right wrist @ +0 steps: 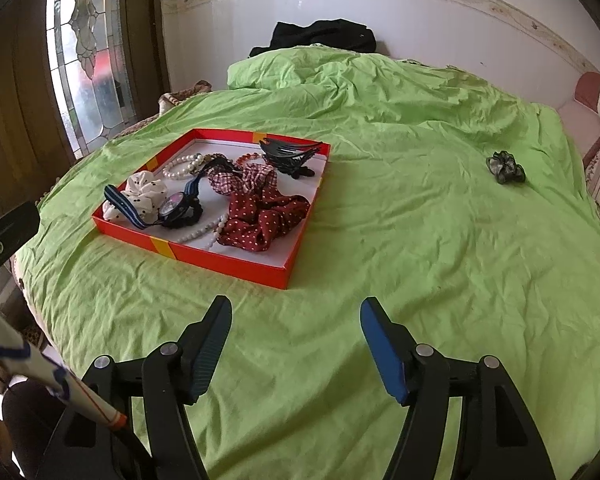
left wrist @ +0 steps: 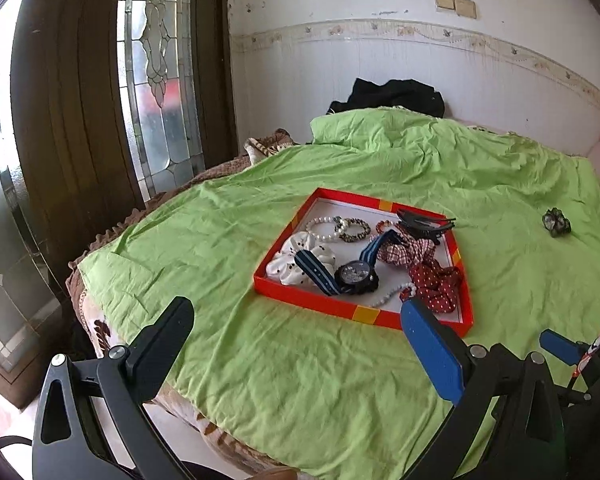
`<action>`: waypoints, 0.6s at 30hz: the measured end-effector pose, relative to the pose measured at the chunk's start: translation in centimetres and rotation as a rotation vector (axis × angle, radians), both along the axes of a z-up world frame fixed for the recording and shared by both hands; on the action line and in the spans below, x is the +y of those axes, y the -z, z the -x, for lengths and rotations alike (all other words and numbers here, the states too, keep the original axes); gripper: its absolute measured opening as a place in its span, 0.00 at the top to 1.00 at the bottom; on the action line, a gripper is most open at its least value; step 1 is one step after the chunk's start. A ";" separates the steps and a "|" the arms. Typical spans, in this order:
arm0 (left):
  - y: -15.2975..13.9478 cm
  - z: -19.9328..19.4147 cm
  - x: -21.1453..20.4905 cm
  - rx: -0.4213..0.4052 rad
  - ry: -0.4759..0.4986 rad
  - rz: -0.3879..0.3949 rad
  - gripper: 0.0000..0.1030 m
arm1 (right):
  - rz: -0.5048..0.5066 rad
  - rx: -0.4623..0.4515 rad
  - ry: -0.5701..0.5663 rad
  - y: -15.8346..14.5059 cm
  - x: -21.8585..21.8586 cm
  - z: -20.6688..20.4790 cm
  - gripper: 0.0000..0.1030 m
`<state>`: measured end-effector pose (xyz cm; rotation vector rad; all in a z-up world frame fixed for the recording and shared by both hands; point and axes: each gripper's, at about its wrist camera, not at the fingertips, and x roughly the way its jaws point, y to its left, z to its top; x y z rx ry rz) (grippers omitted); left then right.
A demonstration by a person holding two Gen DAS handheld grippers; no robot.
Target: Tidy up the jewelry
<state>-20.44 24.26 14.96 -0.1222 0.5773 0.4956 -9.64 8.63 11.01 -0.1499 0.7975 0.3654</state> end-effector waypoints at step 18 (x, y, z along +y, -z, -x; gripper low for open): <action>2.7 -1.3 0.2 0.067 0.043 0.035 0.00 | 0.032 0.000 0.030 1.3 0.3 0.1 0.26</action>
